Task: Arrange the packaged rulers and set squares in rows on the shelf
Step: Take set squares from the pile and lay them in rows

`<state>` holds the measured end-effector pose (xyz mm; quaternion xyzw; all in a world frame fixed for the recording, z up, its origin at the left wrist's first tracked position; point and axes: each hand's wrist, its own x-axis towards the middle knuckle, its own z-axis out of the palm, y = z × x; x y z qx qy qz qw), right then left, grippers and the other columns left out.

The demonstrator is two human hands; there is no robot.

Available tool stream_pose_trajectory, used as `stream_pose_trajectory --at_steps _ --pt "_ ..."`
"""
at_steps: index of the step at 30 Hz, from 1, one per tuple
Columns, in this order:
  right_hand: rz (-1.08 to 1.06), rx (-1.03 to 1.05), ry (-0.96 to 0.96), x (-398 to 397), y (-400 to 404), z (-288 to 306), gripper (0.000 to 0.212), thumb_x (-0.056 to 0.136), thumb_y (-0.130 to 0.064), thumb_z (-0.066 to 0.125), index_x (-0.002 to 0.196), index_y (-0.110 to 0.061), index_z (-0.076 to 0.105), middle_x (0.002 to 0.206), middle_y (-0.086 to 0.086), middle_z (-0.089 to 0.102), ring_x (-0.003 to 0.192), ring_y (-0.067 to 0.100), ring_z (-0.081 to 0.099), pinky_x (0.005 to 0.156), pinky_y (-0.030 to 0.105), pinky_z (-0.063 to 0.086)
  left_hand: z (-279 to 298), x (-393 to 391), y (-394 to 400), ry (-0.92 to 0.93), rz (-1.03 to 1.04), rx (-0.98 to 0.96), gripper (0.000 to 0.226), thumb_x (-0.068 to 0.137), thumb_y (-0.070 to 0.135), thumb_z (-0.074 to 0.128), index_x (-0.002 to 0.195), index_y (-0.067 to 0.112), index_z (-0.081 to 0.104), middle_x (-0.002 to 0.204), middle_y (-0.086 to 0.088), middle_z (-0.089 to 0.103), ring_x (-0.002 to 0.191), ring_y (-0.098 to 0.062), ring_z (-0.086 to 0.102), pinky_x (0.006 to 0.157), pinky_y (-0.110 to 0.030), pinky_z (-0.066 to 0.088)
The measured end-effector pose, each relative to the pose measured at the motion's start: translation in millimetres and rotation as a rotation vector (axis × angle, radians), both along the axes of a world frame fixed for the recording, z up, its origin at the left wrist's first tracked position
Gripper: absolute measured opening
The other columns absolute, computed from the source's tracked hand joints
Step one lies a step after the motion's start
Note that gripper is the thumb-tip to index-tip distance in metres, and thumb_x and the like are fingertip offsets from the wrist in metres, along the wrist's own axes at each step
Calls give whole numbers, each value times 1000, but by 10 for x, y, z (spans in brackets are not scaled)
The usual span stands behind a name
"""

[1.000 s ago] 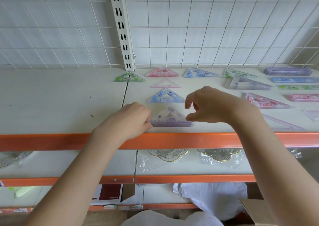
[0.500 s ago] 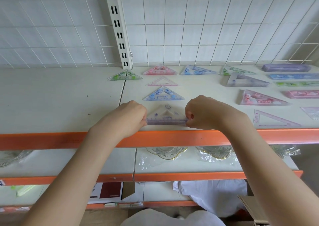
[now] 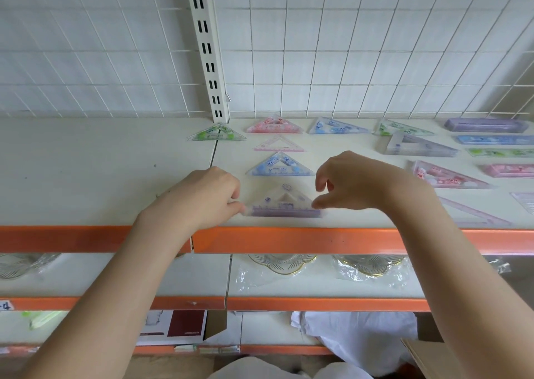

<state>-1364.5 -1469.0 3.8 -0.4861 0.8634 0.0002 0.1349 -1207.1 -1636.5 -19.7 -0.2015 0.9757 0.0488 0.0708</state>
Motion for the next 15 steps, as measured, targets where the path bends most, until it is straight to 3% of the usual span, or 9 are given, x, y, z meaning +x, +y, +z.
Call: stream_pose_trajectory --at_steps 5,10,13,15 --pt "94 -134 42 -24 -365 190 25 92 -30 55 110 -15 64 99 1 56 87 14 48 74 28 39 287 -52 -359 86 22 -72 19 92 34 53 92 18 64 99 1 64 98 -22 56 80 -30 44" --pt "142 -156 95 -80 -926 241 30 92 -24 54 110 -2 65 125 -5 58 94 13 50 76 25 39 352 -193 -856 112 138 -72 21 91 28 57 95 10 66 101 -8 66 98 -26 57 85 -34 47" --pt "115 -123 103 -161 -1310 199 36 86 -22 58 114 2 62 117 16 62 106 34 59 87 40 50 293 -306 -1168 64 170 -56 29 90 29 59 113 12 63 116 -9 62 108 -26 55 91 -32 45" --pt "99 -93 104 -207 -1538 173 38 86 -22 59 114 4 61 117 20 62 107 37 60 91 44 49 233 -377 -1363 33 179 -40 41 89 32 59 125 12 55 125 -8 57 114 -26 52 92 -30 42"
